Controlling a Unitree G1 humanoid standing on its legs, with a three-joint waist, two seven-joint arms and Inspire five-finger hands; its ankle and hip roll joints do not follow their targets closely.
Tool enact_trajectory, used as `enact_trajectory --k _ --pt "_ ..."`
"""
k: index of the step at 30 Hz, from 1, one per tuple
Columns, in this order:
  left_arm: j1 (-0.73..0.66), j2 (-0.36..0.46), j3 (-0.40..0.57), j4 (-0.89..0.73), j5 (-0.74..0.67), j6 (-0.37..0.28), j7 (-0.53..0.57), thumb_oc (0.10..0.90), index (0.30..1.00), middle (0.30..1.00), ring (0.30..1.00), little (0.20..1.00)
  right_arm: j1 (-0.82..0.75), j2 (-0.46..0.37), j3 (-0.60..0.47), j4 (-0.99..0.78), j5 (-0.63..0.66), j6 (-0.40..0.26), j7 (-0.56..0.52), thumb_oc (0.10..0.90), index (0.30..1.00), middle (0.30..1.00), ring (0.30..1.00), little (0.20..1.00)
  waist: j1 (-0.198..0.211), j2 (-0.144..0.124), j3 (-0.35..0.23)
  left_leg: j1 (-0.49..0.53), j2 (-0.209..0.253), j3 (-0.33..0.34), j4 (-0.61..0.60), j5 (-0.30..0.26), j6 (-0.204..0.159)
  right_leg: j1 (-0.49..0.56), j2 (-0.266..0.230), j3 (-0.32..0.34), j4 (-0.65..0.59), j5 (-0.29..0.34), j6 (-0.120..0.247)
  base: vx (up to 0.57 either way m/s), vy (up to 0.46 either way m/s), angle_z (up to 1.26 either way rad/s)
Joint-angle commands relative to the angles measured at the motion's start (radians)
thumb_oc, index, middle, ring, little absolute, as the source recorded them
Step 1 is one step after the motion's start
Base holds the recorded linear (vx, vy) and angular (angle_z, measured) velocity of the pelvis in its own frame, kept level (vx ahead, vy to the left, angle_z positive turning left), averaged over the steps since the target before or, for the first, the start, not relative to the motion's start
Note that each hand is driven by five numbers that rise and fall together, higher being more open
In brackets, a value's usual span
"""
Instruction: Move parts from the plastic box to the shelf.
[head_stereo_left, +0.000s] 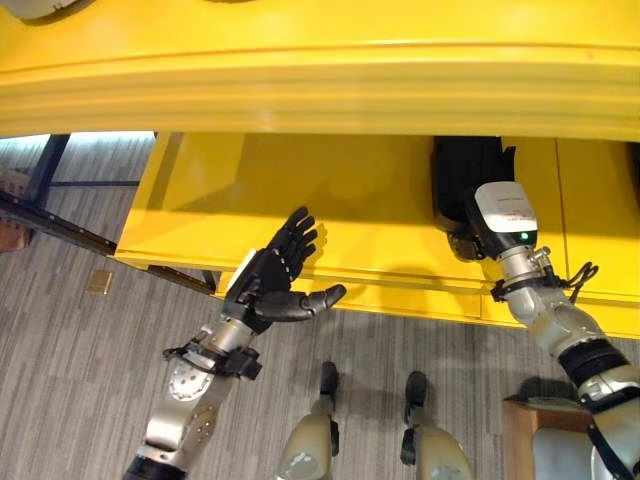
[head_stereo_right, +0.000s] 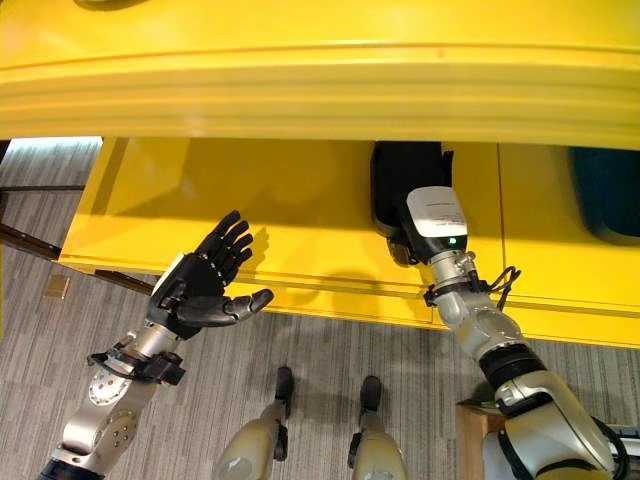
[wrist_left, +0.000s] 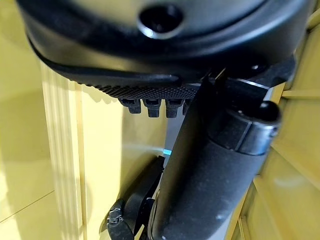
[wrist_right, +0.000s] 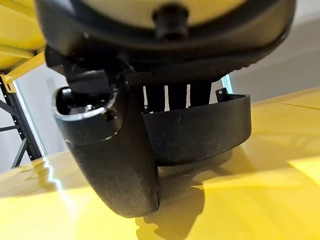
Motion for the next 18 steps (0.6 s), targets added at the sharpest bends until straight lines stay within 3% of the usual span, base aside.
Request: enact_trajectory --k 1,3,4,5,6,7,18 --pt "-0.067 0.036 0.017 -0.091 -0.020 -0.136 -0.038 0.900 1.000 1.000 1.000 1.000 -0.169 -0.109 0.024 0.107 -0.023 0.129 -0.041 0.400 0.300 0.300 0.300 0.300 0.033 -0.045 -0.019 0.036 0.013 0.014 0.018 -0.035 -0.023 -0.020 -0.033 -0.006 0.167 -0.163 -0.008 0.00 0.000 0.00" --pt "-0.064 0.038 0.018 -0.096 -0.024 -0.133 -0.038 0.900 1.000 1.000 1.000 1.000 -0.165 -0.116 0.016 0.108 -0.033 0.140 -0.044 0.400 0.300 0.300 0.300 0.300 0.032 -0.046 -0.022 0.036 0.014 0.013 0.019 -0.035 -0.024 -0.019 -0.032 -0.005 0.167 -0.165 -0.009 0.00 0.000 0.00" --pt "-0.065 0.038 0.018 -0.098 -0.024 -0.131 -0.037 0.900 1.000 1.000 1.000 1.000 -0.163 -0.119 0.012 0.110 -0.043 0.144 -0.044 0.429 0.341 0.341 0.341 0.341 0.032 -0.047 -0.022 0.037 0.015 0.014 0.020 -0.037 -0.024 -0.018 -0.031 -0.005 0.167 -0.166 -0.009 0.00 0.000 0.00" --pt "-0.063 0.039 0.018 -0.098 -0.025 -0.131 -0.039 0.900 1.000 1.000 1.000 1.000 -0.159 -0.121 0.010 0.114 -0.051 0.149 -0.044 0.649 0.649 0.649 0.649 0.649 0.031 -0.048 -0.024 0.038 0.016 0.014 0.021 -0.037 -0.024 -0.017 -0.031 -0.005 0.168 -0.167 -0.009 0.00 0.000 0.00" --pt "-0.063 0.039 0.018 -0.099 -0.027 -0.130 -0.039 0.900 1.000 1.000 1.000 1.000 -0.158 -0.122 0.008 0.115 -0.053 0.149 -0.044 0.649 0.649 0.649 0.649 0.649 0.031 -0.048 -0.024 0.038 0.016 0.014 0.022 -0.037 -0.025 -0.017 -0.031 -0.005 0.169 -0.167 -0.009 0.00 0.000 0.00" --pt "-0.061 0.041 0.019 -0.100 -0.028 -0.130 -0.040 0.900 1.000 1.000 1.000 1.000 -0.155 -0.125 0.006 0.116 -0.052 0.155 -0.040 0.900 1.000 1.000 1.000 1.000 0.031 -0.048 -0.025 0.038 0.017 0.014 0.023 -0.037 -0.025 -0.016 -0.031 -0.005 0.170 -0.168 -0.009 0.00 0.000 0.00" --pt "-0.049 0.035 0.021 -0.107 -0.035 -0.111 -0.040 0.900 1.000 1.000 1.000 1.000 -0.123 -0.122 -0.021 0.119 -0.039 0.170 -0.030 0.900 1.000 1.000 1.000 1.000 0.023 -0.046 -0.044 0.059 0.018 0.018 0.027 -0.042 -0.027 0.006 -0.039 0.004 0.165 -0.167 -0.006 0.03 0.014 0.01"
